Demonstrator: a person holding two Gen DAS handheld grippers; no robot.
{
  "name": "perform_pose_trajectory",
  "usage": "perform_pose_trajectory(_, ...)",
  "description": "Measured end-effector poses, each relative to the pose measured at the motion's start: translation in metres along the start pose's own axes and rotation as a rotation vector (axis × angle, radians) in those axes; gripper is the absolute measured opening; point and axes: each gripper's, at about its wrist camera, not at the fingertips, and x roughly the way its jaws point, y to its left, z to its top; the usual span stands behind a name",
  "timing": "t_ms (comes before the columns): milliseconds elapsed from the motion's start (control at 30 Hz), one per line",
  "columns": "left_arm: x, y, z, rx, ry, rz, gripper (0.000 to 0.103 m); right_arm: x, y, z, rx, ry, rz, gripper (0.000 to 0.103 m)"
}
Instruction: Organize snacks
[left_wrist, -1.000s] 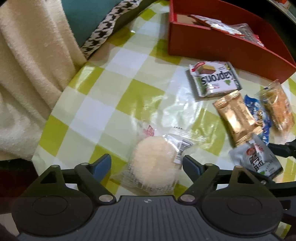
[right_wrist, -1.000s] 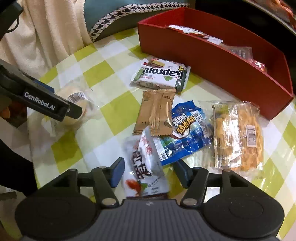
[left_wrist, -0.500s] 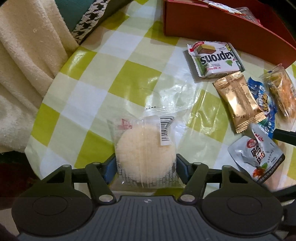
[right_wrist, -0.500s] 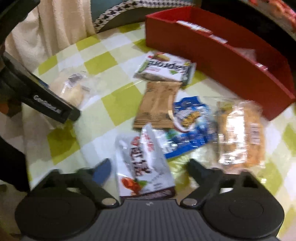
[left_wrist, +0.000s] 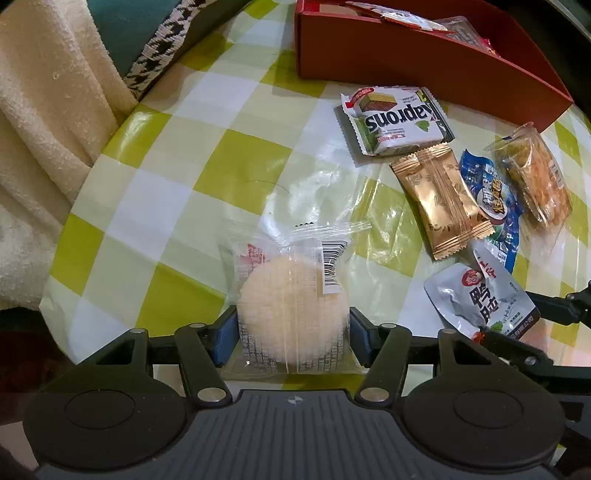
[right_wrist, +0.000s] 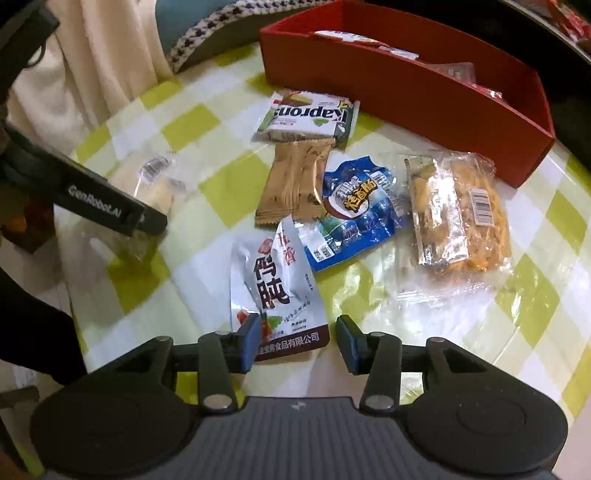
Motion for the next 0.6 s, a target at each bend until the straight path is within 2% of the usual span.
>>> perform_pose_trajectory(100, -0.001, 0.005, -0.001, 0.0, 0.0, -0.001, 0.068, -0.003, 0.006, 0.01, -0.04, -0.026, -0.015, 0.057)
perform_pose_trajectory(133, 0.001, 0.004, -0.003, 0.0, -0.001, -0.002, 0.068, -0.003, 0.01, 0.015, -0.061, -0.036, -0.016, 0.062)
perform_pose_trajectory(167, 0.002, 0.005, -0.004, 0.0, -0.001, -0.003, 0.069, 0.0, 0.013, 0.019, -0.092, -0.021, -0.019, 0.066)
perform_pose_trajectory(333, 0.003, 0.007, -0.004, -0.003, 0.004, -0.009, 0.069, 0.022, 0.027, 0.033, -0.188, 0.064, -0.047, 0.069)
perform_pose_trajectory(400, 0.006, 0.008, -0.004, -0.004, 0.011, -0.007, 0.069, 0.025, 0.031, 0.035, -0.205, 0.089, -0.071, 0.079)
perform_pose_trajectory(433, 0.007, 0.008, -0.004, -0.003, 0.014, -0.006, 0.069, 0.029, 0.031, 0.037, -0.208, 0.111, -0.082, 0.096)
perform_pose_trajectory(467, 0.008, 0.007, -0.004, -0.002, 0.016, -0.005, 0.069, 0.036, 0.03, 0.038, -0.208, 0.152, -0.08, 0.103)
perform_pose_trajectory(600, 0.011, 0.007, -0.005, 0.0, 0.023, -0.003, 0.07, 0.045, 0.033, 0.042, -0.254, 0.193, -0.059, 0.103)
